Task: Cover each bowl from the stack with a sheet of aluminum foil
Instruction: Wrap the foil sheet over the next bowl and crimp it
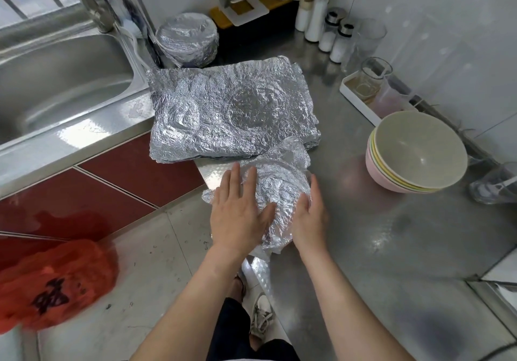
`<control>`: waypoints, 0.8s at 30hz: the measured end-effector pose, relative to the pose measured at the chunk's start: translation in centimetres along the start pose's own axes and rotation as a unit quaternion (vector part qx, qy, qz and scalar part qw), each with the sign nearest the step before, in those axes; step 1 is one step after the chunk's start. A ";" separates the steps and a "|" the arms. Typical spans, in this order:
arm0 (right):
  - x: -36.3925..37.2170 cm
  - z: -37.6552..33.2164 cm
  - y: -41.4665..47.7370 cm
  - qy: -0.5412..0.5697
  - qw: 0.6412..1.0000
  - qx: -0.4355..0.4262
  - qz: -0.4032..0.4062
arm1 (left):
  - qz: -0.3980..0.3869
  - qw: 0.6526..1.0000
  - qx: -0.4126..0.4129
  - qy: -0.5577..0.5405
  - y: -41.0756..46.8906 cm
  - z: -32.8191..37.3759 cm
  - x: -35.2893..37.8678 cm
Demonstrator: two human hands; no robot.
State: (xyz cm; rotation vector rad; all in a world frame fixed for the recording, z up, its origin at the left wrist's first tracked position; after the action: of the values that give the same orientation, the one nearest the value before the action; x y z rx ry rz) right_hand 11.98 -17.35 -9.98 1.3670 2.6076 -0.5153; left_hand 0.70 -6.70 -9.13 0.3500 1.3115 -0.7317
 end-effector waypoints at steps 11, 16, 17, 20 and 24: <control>-1.7 0.1 0.6 0.059 0.996 0.069 -0.005 | 0.058 0.994 0.092 -0.016 0.6 0.7 -2.5; -0.5 -0.2 3.2 0.010 0.997 0.072 -0.024 | 0.040 0.988 0.142 -0.045 -1.2 4.2 -0.7; -0.1 0.0 3.4 -0.005 0.997 0.070 -0.031 | 0.027 0.986 0.156 -0.048 -1.4 4.6 -0.2; 0.7 -0.9 3.3 -0.048 0.997 0.047 -0.048 | -0.012 0.982 0.185 -0.027 -1.8 5.2 0.9; 1.0 -1.1 2.9 -0.124 0.988 0.061 -0.071 | -0.038 0.978 0.206 -0.015 -1.8 5.0 1.4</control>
State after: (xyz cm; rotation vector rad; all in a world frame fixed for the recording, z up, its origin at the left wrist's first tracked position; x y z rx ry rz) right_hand 13.83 -14.64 -9.90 1.0733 2.5134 -0.8216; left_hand 3.38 -11.56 -8.97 0.6205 1.1447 -1.0729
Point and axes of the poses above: each hand's wrist, its own y-axis towards the middle knuckle, its own x-axis out of the palm, z = x × y, the point moved 7 cm from there along y, towards the middle knuckle, and after that the axes turned 5 degrees about -z, right-handed, at the moved point
